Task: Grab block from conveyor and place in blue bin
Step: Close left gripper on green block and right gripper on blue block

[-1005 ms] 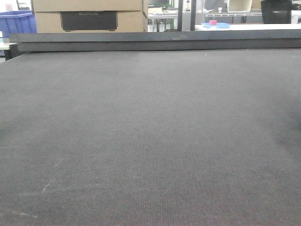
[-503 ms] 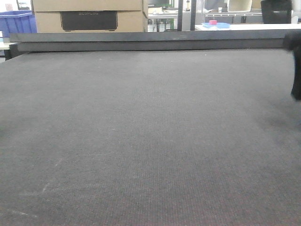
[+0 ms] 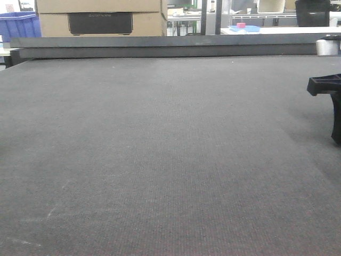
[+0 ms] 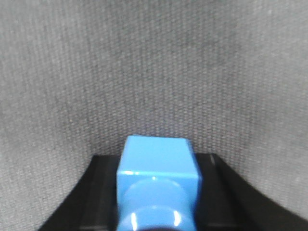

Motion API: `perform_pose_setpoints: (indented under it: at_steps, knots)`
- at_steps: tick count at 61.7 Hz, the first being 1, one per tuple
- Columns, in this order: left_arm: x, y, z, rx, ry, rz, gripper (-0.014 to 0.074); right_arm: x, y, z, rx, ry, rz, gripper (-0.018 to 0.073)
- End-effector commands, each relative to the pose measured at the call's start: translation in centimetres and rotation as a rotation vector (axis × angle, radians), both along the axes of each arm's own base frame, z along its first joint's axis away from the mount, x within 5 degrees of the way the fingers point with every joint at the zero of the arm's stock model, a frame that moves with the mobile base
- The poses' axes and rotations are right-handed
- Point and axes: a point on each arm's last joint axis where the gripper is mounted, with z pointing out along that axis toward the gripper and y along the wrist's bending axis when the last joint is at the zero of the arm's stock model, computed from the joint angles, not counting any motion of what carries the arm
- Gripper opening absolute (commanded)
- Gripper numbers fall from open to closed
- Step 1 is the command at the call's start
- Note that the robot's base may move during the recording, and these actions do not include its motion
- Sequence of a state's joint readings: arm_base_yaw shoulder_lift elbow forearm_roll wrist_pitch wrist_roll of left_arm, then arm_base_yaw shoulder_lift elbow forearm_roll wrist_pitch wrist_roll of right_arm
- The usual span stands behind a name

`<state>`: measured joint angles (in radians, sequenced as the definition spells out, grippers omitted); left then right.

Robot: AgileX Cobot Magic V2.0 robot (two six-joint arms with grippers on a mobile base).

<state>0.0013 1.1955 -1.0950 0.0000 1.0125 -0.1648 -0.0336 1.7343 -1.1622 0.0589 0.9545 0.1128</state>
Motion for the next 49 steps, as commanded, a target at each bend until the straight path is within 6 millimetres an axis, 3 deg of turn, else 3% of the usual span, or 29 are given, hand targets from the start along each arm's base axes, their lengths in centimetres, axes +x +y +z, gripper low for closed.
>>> perform_pose_setpoints:
  at_steps: [1,18,23,32,35,39,49]
  knots:
    - [0.6,0.3,-0.1,-0.029,0.062,0.055,-0.0111,0.0,-0.2,0.6,-0.007,0.018,0.001,-0.0166]
    - [5.5,0.6,-2.2,-0.010,0.205,0.058,-0.0087,0.5,-0.2,1.8,-0.001,0.015,0.001,-0.0162]
    - [6.4,0.5,-3.3,-0.007,0.227,0.050,0.0010,0.5,-0.2,1.8,-0.002,0.007,0.001,-0.0162]
    - [7.8,0.6,-5.4,-0.001,0.285,0.038,0.0327,0.8,-0.2,1.8,-0.003,-0.015,0.000,-0.0162]
    - [8.2,0.6,-6.1,-0.001,0.299,0.038,0.0385,0.8,-0.2,1.8,-0.003,-0.020,0.000,-0.0162]
    - [8.7,0.6,-6.9,-0.001,0.312,0.038,0.0428,0.8,-0.2,1.8,-0.002,-0.026,-0.002,-0.0162]
    - [10.1,0.6,-10.0,0.002,0.359,0.035,0.0429,0.9,-0.2,1.8,-0.002,-0.034,-0.002,-0.0162]
